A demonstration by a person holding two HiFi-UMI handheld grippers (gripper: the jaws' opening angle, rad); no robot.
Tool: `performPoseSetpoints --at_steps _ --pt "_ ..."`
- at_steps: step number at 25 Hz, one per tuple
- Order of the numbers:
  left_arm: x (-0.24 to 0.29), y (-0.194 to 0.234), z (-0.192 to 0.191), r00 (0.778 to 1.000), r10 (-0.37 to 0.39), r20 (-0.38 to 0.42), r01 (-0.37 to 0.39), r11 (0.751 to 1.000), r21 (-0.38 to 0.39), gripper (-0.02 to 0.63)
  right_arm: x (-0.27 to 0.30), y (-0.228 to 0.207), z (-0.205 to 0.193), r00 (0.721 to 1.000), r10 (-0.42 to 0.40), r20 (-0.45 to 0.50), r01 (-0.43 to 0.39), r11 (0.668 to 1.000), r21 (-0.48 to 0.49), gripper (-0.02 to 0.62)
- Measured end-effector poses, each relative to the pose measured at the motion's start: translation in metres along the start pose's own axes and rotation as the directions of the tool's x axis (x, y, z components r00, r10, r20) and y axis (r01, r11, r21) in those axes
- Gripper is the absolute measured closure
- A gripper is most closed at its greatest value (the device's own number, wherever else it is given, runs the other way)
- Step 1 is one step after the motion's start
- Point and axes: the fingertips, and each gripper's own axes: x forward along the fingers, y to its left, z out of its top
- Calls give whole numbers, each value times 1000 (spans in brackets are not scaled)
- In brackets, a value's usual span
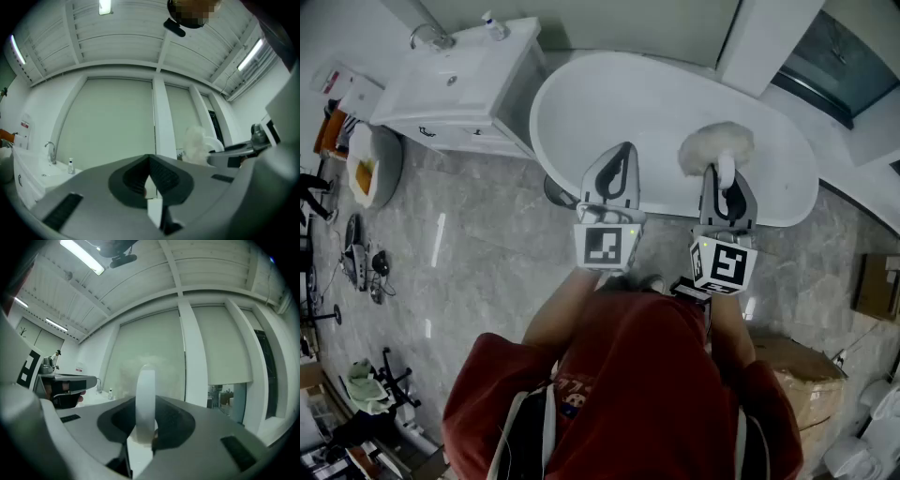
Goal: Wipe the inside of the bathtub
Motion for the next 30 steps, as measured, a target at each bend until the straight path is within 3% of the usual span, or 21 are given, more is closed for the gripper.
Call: performPoseSetpoints --at_steps 10,20,30 --pt "-2 2 -5 1000 9 4 -10 999 35 592 1 -1 -3 1000 2 -7 -2 1000 -2 502" --pt "-4 11 -2 1000 3 7 -4 1000 8 592 4 5 -6 1000 -6 -15 6 1000 26 502" --pt "-7 56 -2 1000 10 9 -10 1000 1 592 22 35 -4 1000 3 -29 -2 1000 18 502"
